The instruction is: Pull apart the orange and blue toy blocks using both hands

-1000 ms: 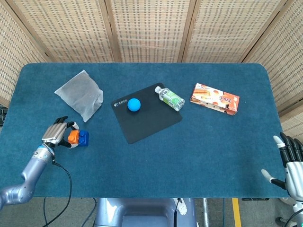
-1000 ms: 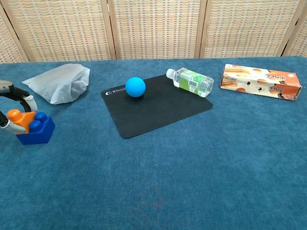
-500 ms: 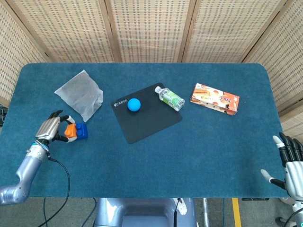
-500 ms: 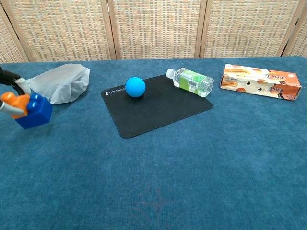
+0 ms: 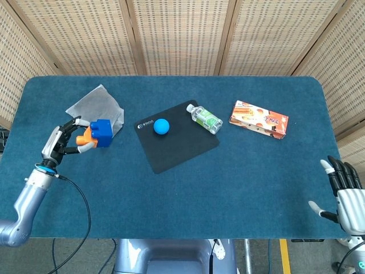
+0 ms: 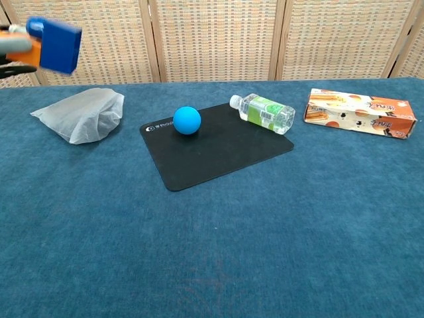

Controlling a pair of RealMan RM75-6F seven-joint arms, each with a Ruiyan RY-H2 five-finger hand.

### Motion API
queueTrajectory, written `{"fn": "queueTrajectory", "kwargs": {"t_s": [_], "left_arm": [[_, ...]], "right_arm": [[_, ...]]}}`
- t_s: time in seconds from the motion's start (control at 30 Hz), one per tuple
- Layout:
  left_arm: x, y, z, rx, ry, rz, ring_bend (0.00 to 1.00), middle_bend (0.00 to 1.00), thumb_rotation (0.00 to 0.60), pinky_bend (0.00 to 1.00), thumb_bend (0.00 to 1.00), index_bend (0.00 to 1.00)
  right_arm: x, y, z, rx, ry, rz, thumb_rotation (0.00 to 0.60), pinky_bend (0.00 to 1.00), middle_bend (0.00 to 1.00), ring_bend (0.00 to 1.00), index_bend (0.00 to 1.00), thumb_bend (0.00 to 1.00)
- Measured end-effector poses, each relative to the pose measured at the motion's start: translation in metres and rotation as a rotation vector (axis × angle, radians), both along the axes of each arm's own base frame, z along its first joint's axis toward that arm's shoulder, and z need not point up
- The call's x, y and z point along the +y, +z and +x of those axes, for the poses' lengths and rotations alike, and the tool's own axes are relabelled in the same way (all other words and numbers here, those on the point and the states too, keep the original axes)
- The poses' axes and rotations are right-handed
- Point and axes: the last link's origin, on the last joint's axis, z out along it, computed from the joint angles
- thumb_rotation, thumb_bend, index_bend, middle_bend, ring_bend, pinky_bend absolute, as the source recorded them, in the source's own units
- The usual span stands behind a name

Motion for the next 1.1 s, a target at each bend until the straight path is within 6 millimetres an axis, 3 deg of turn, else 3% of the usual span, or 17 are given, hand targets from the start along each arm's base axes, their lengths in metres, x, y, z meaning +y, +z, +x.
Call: {"fn": "queueTrajectory", "kwargs": {"t_s": [0.2,0.3,0.47,0.77,1.1], "left_arm": [[0.015,-0.02,0.048,-0.296,-0.073,-0.096,0.0,0.51,0.6,0.0,0.27,0.48],[0.021,-0.036,0.074,-0.363,-0.111,-0.155,0.0,0.51,0.6,0.0,0.28,0.48],[0.028,-0.053,0.099,-0.409,-0.129,-0.219,0.0,0.51,0.6,0.0,0.3,0.49],[0.03,-0.08,0.13,-0.466,-0.127,-0.329,0.0,0.51,0.6,0.0,0.3,0.5],[0.016,-0.107,0.144,-0.512,-0.111,-0.405,0.0,0.51,0.6,0.0,0.31,0.51]], "right_arm": [[-0.04,0.004,0.014,-0.039,0.145,0.053,0.6,0.0,0.0,0.0,0.0,0.0],[-0.057,0.005,0.02,-0.078,0.196,0.085,0.6,0.0,0.0,0.0,0.0,0.0],[-0.089,0.004,0.039,-0.135,0.28,0.139,0.6,0.0,0.0,0.0,0.0,0.0],[-0.129,-0.015,0.078,-0.251,0.421,0.184,0.6,0.0,0.0,0.0,0.0,0.0],[-0.151,-0.047,0.126,-0.243,0.474,0.243,0.6,0.0,0.0,0.0,0.0,0.0]]}}
